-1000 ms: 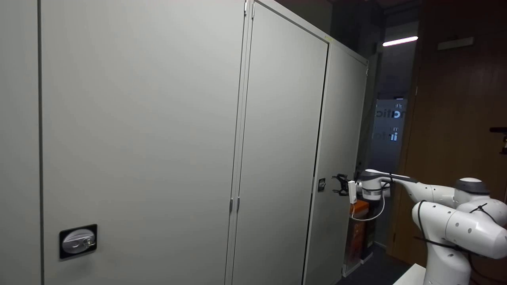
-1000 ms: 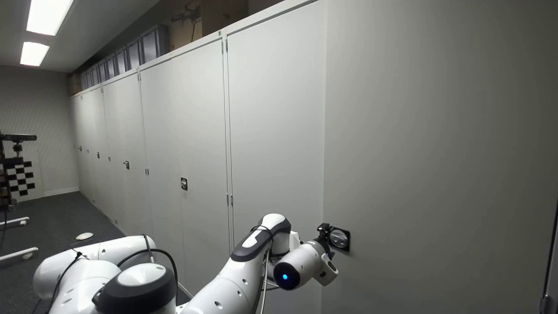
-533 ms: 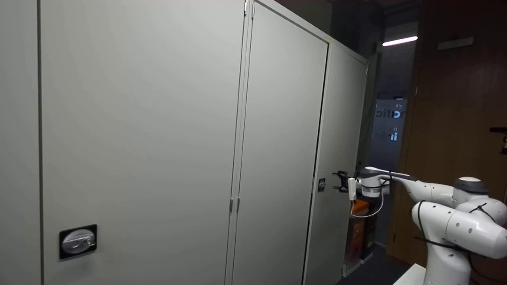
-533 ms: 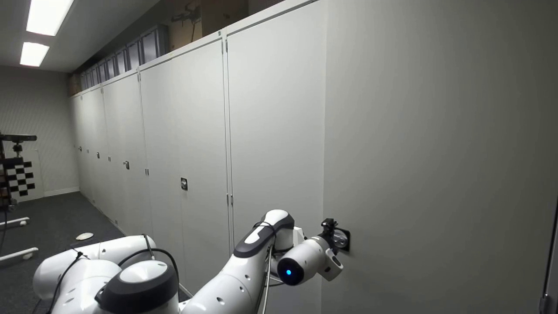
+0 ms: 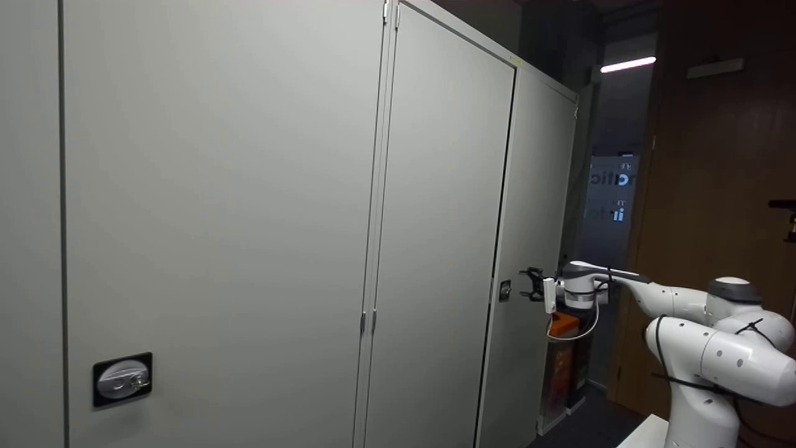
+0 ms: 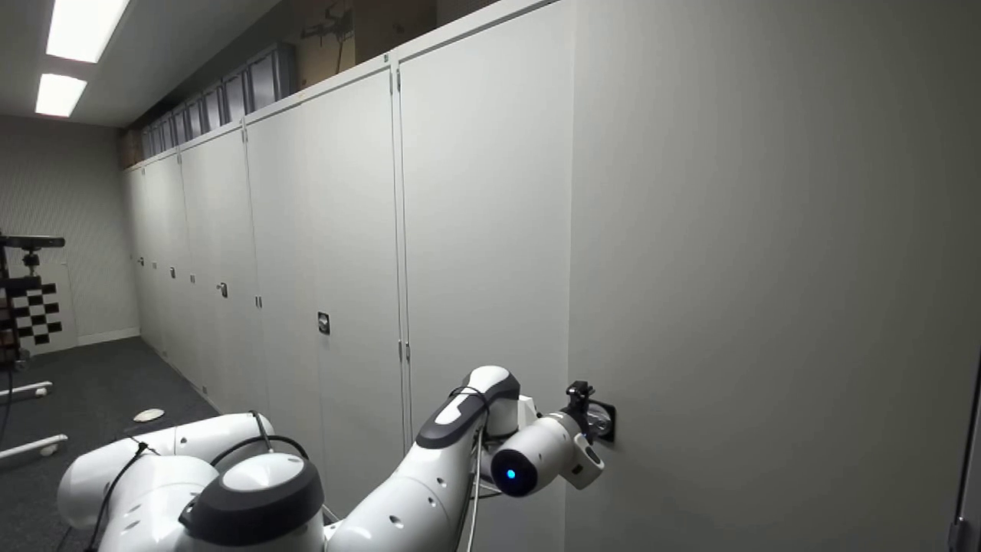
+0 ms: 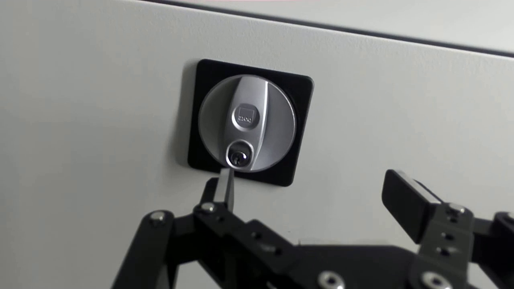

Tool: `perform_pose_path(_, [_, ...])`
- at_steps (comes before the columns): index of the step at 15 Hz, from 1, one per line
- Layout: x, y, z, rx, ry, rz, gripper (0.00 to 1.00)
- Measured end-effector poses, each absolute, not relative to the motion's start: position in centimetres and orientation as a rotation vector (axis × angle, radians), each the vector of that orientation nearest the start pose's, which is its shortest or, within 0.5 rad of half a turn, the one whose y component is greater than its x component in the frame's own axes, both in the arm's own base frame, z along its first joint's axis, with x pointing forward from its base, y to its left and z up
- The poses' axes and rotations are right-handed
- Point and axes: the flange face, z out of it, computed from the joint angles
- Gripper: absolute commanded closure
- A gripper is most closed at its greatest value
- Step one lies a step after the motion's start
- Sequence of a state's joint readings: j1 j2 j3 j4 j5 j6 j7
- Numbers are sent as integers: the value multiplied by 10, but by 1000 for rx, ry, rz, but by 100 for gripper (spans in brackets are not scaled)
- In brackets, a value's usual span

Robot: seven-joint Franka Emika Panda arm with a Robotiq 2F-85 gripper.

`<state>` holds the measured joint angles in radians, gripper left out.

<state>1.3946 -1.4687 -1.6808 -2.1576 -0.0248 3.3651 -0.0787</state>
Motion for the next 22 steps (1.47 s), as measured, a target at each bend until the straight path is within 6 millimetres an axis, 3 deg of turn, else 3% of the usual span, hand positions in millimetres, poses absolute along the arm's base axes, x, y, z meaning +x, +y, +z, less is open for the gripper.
perform_pose_path(7, [532,-315,301,-1437,1105,-1051,0])
perform_pose_path(22, [532,-313,297,-1438,1115,-1043,0])
